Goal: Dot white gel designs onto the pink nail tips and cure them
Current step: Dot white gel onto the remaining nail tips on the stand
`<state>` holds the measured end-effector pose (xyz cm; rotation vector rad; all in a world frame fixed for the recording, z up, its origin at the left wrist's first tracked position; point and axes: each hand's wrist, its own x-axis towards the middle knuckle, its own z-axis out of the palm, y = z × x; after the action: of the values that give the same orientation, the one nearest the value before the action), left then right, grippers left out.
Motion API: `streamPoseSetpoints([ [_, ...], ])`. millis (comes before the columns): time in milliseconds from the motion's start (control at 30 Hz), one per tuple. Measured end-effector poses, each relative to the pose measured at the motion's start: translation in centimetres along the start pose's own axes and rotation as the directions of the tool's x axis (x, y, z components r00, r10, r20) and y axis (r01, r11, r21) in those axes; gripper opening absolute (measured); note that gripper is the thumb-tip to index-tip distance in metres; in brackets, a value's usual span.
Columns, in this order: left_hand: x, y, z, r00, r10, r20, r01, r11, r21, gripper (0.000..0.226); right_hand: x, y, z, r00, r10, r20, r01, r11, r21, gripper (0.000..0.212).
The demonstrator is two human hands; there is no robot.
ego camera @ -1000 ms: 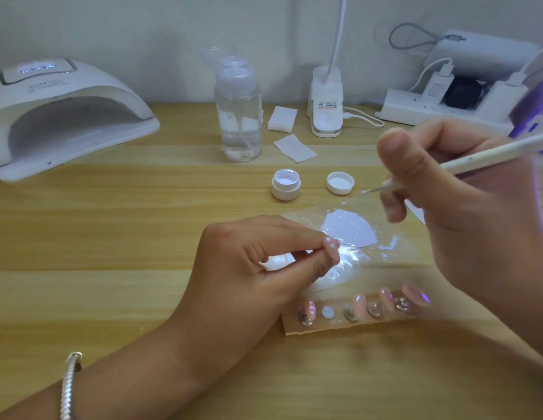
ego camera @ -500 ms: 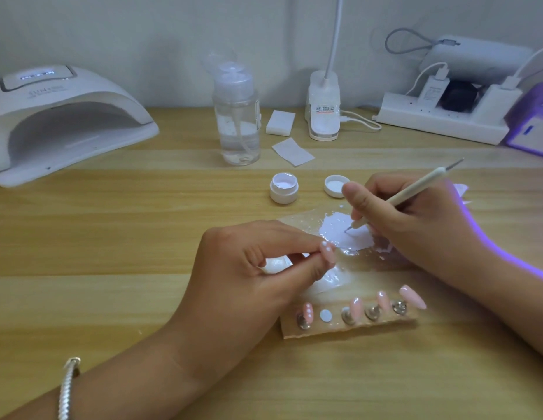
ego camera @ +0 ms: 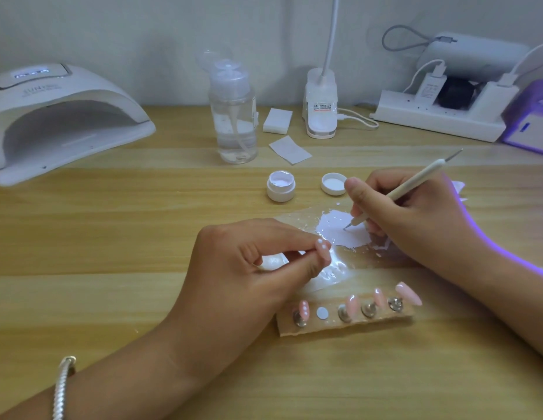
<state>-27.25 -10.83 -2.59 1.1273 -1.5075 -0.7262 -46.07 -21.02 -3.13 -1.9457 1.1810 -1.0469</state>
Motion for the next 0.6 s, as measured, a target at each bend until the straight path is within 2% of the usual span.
streamPoseSetpoints([
  [300,0.0,-0.1,0.0,1.0,-0.004,-0.011,0.004,1.0,0.001,0.01,-0.1,-0.1,0.0,1.0,-0.014,-0.019,0.014,1.0,-0.006,0.045],
  [400,-0.1,-0.2,0.0,1.0,0.003,-0.012,-0.003,1.0,0.012,0.01,-0.1,-1.8,0.0,0.996,-0.047,-0.076,0.059,0.985,0.16,0.04],
  [467,0.0,-0.3,-0.1,1.0,0.001,-0.011,-0.001,1.0,0.023,0.008,-0.5,-3.4,0.1,0.992,-0.107,-0.066,0.122,0.949,0.29,0.038],
  [600,0.0,-0.5,-0.3,1.0,0.026,0.005,-0.026,0.993,0.112,0.006,-2.0,-5.2,0.7,0.978,-0.199,-0.065,0.21,0.921,0.327,0.026],
])
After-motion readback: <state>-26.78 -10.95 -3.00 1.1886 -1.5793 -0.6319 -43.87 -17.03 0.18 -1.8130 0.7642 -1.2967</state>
